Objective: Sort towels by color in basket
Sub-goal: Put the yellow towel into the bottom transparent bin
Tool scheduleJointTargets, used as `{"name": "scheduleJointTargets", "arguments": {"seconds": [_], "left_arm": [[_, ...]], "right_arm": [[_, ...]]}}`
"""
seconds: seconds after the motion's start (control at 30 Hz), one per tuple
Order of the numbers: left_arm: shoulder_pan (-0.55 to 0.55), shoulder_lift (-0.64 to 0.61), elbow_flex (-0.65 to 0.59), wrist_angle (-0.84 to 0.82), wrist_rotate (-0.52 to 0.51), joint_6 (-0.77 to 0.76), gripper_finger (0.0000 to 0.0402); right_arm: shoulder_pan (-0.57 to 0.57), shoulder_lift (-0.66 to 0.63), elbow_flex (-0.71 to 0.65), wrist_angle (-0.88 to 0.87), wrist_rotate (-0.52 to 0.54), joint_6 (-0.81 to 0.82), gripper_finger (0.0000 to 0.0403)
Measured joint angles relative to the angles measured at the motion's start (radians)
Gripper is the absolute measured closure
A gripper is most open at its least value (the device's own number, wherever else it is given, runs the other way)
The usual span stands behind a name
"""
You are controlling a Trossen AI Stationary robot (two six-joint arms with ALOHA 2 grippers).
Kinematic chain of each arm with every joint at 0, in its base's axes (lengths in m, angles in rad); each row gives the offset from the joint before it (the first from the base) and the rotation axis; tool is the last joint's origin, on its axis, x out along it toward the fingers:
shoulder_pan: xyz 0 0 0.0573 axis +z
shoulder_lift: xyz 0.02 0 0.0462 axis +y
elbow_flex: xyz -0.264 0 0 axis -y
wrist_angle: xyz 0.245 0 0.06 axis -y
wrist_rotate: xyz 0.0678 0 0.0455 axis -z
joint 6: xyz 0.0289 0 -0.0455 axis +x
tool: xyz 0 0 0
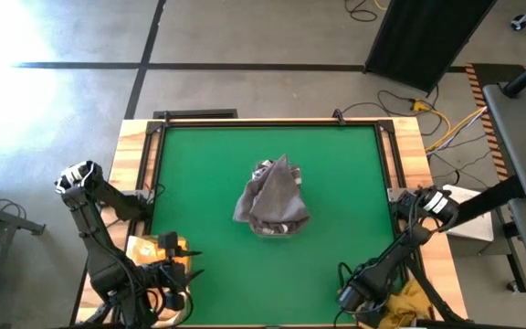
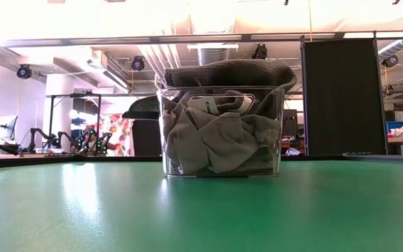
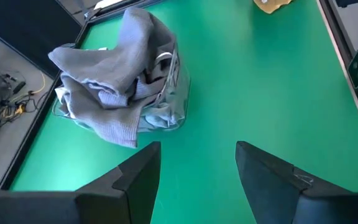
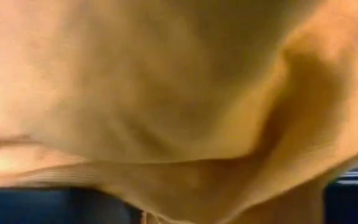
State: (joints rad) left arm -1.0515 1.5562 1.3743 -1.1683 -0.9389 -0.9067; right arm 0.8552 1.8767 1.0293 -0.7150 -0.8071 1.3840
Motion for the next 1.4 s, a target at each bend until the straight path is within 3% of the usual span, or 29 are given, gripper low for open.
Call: {"name": "scheduleJointTargets", "arguments": {"seconds": [0.17,0.33,0.47,0.63,0.7,0.8,0.93,1.03,1.2,1.4], "left_arm": [[0.003,-0.002,-0.003,0.000,0.046,-0.051,0.0209],[0.003,-0.002,-0.011,0.008,0.056,-0.098,0.0209],[0.003,-0.010,-0.043,0.002,0.021,-0.167,0.0199],[0.007,-0.039,-0.182,0.071,0.013,-0.298,0.0167],[0.010,-0.043,-0.245,0.159,-0.016,-0.308,0.0152],[0.028,-0.044,-0.312,0.323,-0.114,-0.266,0.0131],[0.073,-0.032,-0.361,0.601,-0.125,-0.010,0.0113],[0.098,-0.026,-0.372,0.830,-0.126,0.263,0.0109],[0.134,0.008,-0.374,1.136,-0.138,0.665,0.0109],[0.195,0.077,-0.374,1.385,-0.178,0.979,0.0109]], "right_arm": [[-0.015,-0.022,0.018,-0.014,0.049,-0.083,0.0365],[-0.043,-0.099,0.054,-0.015,0.241,-0.155,0.0382],[-0.087,-0.195,0.088,-0.016,0.533,-0.286,0.0383],[-0.159,-0.274,0.133,0.029,1.018,-0.461,0.0384],[-0.188,-0.288,0.144,0.128,1.197,-0.526,0.0384],[-0.223,-0.290,0.141,0.363,1.336,-0.719,0.0384],[-0.276,-0.248,0.139,0.716,1.349,-0.930,0.0385],[-0.310,-0.205,0.148,0.887,1.295,-0.987,0.0385],[-0.348,-0.149,0.171,0.990,1.289,-0.874,0.0385],[-0.362,-0.088,0.175,1.156,1.271,-0.772,0.0385]]}}
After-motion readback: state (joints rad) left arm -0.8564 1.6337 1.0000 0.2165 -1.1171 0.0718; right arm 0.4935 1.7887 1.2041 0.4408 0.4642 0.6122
